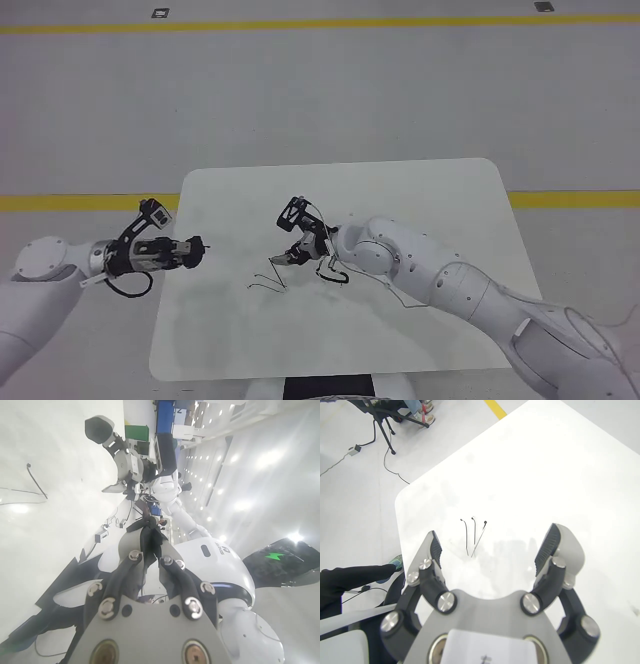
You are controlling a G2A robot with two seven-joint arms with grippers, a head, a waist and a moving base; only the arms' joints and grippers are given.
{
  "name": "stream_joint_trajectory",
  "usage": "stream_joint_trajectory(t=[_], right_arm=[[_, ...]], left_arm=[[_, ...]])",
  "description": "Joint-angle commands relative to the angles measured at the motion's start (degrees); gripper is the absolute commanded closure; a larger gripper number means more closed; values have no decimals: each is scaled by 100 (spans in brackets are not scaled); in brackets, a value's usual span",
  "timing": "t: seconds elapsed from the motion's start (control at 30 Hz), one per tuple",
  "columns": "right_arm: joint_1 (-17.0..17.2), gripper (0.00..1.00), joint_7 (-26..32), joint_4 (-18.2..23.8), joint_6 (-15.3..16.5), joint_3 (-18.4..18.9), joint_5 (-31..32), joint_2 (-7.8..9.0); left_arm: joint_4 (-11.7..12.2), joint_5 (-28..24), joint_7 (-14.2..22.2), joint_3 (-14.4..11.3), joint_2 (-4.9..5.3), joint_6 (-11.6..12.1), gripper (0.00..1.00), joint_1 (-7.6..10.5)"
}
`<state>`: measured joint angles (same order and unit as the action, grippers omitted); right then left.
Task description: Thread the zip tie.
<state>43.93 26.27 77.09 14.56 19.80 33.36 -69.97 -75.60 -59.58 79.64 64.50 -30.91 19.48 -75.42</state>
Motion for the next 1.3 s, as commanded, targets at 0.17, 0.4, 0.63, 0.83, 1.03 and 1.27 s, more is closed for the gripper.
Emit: stream_joint_trajectory(t=[0.17,0.4,0.63,0.83,1.03,1.27], right_arm=[[-42,0,758,250,72,-125,153,-93],[-431,0,2239,194,-515,-394,-353,-622],[-628,0,2601,-217,-1142,-520,-669,-1103],[-628,0,2601,-217,-1142,-520,-669,-1103],[-552,0,2706,-134,-1181,-533,-575,-1144],[-619,0,3262,-152,-1677,-635,-597,-1469]], left_arm=[[-30,21,0,124,-6,0,100,-63],[-30,21,0,124,-6,0,100,-63],[-30,21,0,124,-6,0,100,-63],[-30,21,0,124,-6,0,100,-63],[-30,21,0,124,-6,0,100,-63],[-30,21,0,124,-6,0,100,-63]])
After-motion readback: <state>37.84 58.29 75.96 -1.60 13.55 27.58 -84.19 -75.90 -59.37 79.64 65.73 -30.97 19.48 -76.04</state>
